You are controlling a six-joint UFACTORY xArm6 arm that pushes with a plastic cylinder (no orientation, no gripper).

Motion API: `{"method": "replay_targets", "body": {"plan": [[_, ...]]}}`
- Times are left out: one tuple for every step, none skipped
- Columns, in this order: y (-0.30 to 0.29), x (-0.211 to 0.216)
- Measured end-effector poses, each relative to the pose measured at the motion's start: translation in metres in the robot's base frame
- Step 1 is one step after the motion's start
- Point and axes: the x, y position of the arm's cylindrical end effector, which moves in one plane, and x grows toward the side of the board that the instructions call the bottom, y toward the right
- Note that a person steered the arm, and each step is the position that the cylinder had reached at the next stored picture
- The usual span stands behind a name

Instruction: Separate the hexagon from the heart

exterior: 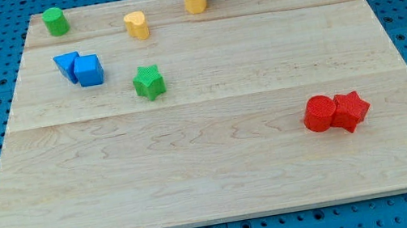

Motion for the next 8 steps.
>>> {"method": "replay_targets", "body": {"plan": [[0.0, 0.003], [0.009, 0.003], [0.015, 0.003], [0.015, 0.003], [0.032, 0.019], [0.044, 0.04], [0.044, 0.062], [0.044, 0.067]]}}
